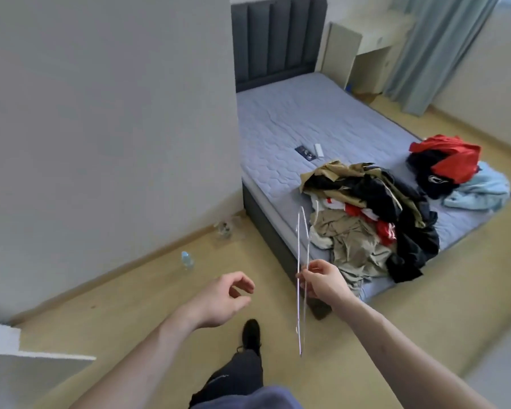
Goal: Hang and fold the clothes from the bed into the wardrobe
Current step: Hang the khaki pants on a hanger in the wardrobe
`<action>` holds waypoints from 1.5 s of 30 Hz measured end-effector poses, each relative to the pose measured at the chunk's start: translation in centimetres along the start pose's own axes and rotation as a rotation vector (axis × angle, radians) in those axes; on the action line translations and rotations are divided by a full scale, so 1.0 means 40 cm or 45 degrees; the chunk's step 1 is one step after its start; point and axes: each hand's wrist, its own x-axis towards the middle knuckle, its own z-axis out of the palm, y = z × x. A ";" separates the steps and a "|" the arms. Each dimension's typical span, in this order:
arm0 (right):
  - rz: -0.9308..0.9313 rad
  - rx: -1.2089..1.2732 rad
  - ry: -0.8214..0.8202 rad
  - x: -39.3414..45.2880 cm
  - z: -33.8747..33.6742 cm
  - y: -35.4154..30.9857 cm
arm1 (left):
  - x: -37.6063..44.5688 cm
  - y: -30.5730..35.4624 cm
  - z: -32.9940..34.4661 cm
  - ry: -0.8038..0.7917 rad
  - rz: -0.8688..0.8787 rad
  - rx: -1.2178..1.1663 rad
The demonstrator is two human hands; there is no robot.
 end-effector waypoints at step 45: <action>0.402 -0.081 0.594 0.871 -1.092 0.098 | 1.499 0.522 0.420 -0.370 -0.409 0.640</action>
